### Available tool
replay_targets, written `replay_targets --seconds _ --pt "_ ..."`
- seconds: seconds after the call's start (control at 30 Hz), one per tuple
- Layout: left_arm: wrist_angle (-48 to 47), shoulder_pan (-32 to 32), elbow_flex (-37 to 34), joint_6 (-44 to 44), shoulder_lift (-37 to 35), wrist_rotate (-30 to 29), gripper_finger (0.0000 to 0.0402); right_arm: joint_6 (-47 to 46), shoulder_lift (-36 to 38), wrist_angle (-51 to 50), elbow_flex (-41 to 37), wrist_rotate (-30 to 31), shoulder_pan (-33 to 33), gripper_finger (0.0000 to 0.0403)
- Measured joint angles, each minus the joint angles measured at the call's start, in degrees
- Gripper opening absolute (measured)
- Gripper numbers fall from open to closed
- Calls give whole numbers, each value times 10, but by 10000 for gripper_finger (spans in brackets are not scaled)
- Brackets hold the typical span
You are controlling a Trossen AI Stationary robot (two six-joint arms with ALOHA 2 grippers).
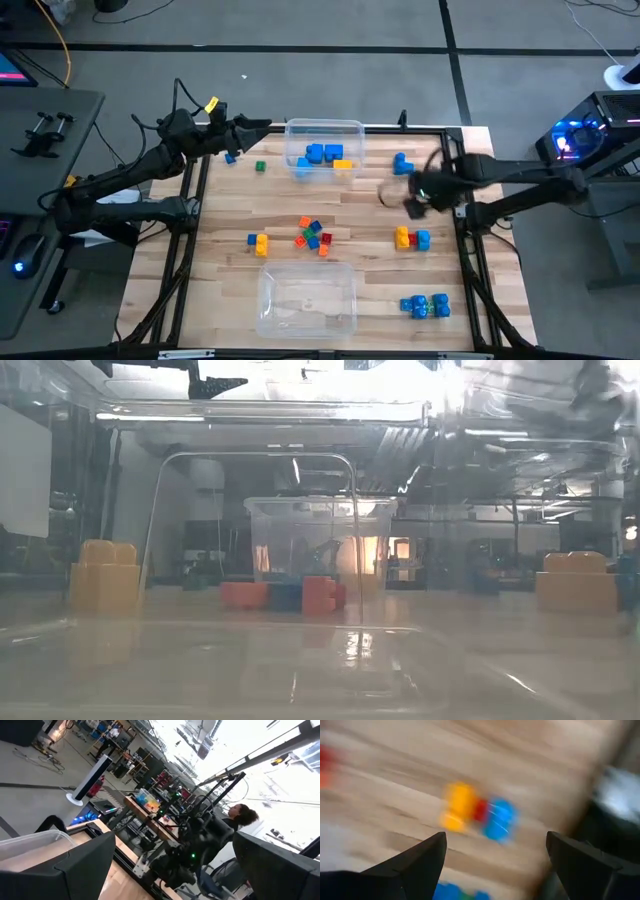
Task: Sort blocks by size
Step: Put the large blue game piece into the top transparent bin
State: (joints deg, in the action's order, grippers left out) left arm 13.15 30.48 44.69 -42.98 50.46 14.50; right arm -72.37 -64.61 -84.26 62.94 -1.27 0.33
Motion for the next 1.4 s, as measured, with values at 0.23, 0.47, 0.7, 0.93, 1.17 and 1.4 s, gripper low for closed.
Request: replay_targets --seconds 0.23,0.47,0.7,0.93,1.17,1.4 --pt "0 0 0 -4 0 5 388 -197 39 52 -104 -51 87 336" --pt "0 0 0 -4 0 5 388 -252 61 230 -253 -69 67 336" --pt "-2 0 0 -4 0 5 388 -246 30 249 -291 -73 68 336" --pt "-3 0 0 -4 0 0 388 -247 -4 277 -291 -62 68 336" --pt "-19 0 0 -4 0 0 388 -251 -39 282 -291 -59 68 311" --pt "-19 0 0 -4 0 0 388 -231 -40 282 -291 -74 68 209"
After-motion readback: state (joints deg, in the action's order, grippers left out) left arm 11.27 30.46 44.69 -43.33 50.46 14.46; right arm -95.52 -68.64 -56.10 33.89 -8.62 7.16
